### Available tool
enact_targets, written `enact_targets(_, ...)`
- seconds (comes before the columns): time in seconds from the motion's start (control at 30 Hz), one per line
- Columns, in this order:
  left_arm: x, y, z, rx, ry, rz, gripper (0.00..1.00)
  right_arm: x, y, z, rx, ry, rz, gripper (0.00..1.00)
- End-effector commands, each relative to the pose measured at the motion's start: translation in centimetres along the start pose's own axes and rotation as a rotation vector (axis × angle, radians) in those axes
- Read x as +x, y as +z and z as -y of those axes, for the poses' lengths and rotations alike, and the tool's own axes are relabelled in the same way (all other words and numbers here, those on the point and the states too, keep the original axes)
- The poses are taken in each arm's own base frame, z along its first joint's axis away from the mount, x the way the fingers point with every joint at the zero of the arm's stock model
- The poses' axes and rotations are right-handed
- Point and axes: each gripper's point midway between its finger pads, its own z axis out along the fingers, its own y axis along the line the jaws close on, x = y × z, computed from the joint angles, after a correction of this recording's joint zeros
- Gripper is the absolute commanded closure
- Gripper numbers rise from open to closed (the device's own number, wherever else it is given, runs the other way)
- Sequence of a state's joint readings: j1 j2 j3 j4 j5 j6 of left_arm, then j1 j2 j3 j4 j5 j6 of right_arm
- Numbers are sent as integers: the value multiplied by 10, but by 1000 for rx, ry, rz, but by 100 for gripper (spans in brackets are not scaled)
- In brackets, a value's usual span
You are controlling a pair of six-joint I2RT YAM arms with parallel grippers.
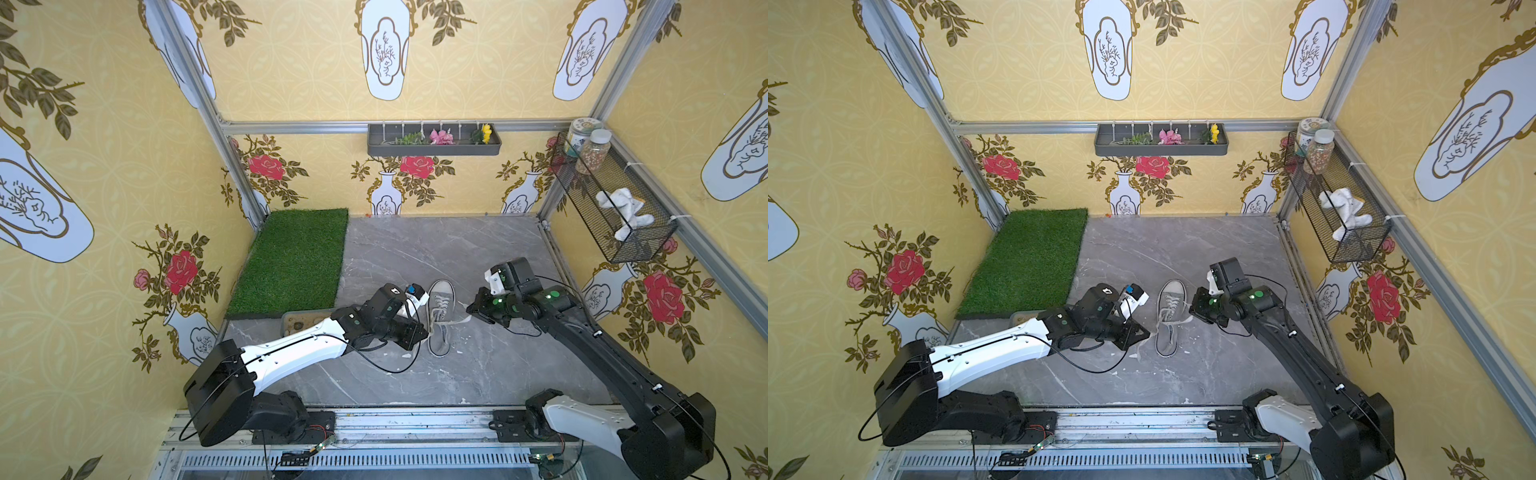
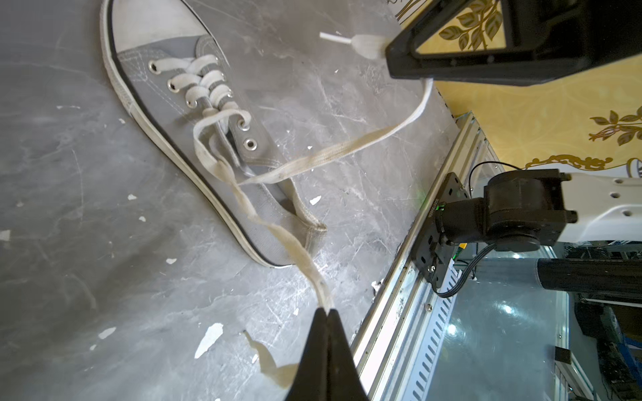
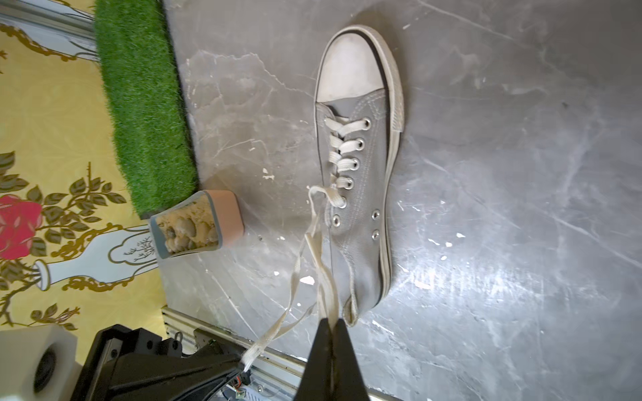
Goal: Tie the shoes
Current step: Cross the shoelace with the shoelace.
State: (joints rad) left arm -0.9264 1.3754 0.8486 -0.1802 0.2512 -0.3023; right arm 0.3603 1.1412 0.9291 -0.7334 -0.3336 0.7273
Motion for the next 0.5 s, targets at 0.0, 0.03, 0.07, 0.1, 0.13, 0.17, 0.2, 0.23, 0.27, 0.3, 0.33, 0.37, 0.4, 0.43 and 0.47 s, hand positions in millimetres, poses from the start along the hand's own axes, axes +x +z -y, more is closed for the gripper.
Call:
enact_targets(0.0, 7, 10, -4, 9, -19, -16, 100, 3, 15, 7, 40, -28, -22, 100)
enact_targets(0.03, 10, 13, -7, 3, -25, -24, 100, 3, 20, 4, 32, -37, -32, 100)
enact_targets(0.07, 13, 16, -10, -3, -29, -33, 100, 4, 28, 1, 22, -46, -45, 100)
enact_targets(0.1, 15, 19, -12, -7, -35, -40, 100, 4, 33, -2, 16, -53, -52, 100)
enact_targets(0.13, 17, 22, -15, -14, -38, -45, 100, 5, 39, -4, 12, -58, -64, 100)
enact_targets(0.17, 18, 24, -18, -20, -43, -49, 100, 5, 44, -7, 8, -68, -74, 100)
enact_targets(0.2, 20, 27, -20, -23, -43, -50, 98, 5, 47, -10, 5, -78, -83, 100)
enact_targets(0.23, 22, 30, -23, -30, -48, -56, 96, 4, 50, -12, 6, -87, -88, 100)
enact_targets(0.27, 23, 33, -24, -33, -51, -61, 93, 3, 52, -13, 7, -93, -91, 100)
enact_targets(0.3, 24, 35, -25, -32, -53, -68, 89, 3, 53, -13, 9, -95, -95, 100)
enact_targets(0.33, 25, 36, -26, -36, -55, -72, 84, 2, 55, -13, 9, -96, -97, 100)
enact_targets(0.37, 25, 37, -27, -37, -56, -73, 78, 2, 55, -12, 14, -97, -99, 100)
enact_targets(0.4, 24, 37, -27, -36, -56, -72, 72, 1, 55, -11, 19, -101, -99, 100)
enact_targets(0.43, 23, 37, -26, -33, -55, -69, 66, 1, 55, -10, 24, -105, -98, 100)
enact_targets(0.47, 22, 35, -25, -29, -55, -68, 63, 0, 55, -9, 29, -105, -96, 100)
